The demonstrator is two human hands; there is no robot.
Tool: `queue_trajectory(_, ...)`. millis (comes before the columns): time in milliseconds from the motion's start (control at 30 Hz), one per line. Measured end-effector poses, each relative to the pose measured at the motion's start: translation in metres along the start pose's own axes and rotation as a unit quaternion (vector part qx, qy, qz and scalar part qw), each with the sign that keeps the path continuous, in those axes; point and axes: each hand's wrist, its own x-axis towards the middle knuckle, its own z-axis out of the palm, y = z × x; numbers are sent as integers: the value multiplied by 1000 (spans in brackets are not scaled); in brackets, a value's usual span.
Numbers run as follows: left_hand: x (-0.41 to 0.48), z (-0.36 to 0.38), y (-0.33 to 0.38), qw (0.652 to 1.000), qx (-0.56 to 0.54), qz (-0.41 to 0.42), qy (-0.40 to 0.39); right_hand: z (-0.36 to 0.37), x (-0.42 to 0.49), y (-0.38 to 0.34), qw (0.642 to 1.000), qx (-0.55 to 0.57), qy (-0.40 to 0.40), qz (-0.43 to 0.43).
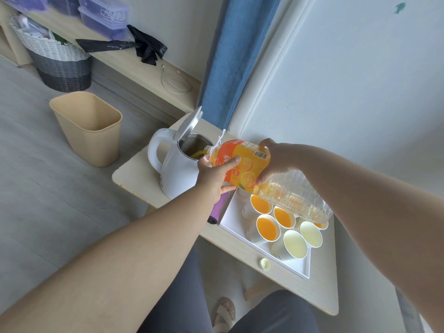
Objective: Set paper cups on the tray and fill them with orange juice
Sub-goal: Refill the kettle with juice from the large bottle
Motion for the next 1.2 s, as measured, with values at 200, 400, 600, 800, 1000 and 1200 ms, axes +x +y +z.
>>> queue_trajectory(200, -1, 1, 2, 1000, -14, -5, -2, -5, 0, -3, 1000, -29, 6, -3)
queue_trajectory(400, -2, 1, 3, 1000, -14, -8, -2, -9, -1, -7, 999, -43, 8, -1)
queue_trajectory(600, -2, 1, 3, 1000, -13, -8, -6, -11, -2, -8, 999, -47, 5, 0)
queue_trajectory(800, -3, 0, 5, 1000, -18, -9, -9, -17, -3, -12, 998, -69, 1, -7)
queue_trajectory(1000, -6, 1, 7, 1000, -25, -8, -15, -22, -7, -17, 996, -87, 3, -14)
queue_trajectory(1200, -7, 1, 8, 999, -39, -11, -12, -26, -6, -21, 994, -112, 5, -13)
